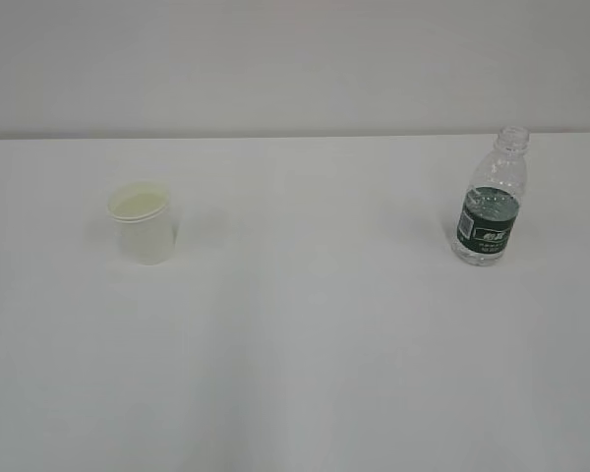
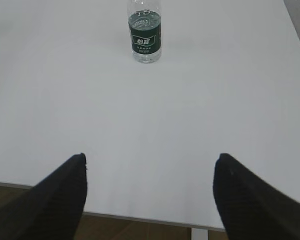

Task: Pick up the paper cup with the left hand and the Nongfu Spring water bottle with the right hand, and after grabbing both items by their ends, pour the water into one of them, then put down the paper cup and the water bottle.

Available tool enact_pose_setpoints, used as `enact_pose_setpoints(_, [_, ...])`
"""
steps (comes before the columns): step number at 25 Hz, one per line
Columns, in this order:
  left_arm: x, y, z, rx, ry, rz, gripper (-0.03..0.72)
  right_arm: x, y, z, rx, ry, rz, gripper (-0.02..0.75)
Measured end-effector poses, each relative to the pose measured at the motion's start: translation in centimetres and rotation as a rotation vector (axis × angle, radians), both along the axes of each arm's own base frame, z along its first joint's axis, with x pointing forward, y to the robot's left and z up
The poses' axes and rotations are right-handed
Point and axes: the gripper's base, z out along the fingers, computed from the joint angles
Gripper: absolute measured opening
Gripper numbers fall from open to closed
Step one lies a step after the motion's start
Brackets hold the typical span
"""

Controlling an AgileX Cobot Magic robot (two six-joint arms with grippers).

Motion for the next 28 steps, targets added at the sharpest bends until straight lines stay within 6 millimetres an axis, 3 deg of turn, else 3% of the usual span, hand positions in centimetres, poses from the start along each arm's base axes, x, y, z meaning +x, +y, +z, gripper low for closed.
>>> enact_pose_setpoints(28, [0.1, -0.05, 0.0, -0.001, 0.0, 0.098, 0.45, -0.03, 0.09, 0.0, 0.0, 0.0, -0.092, 0.588])
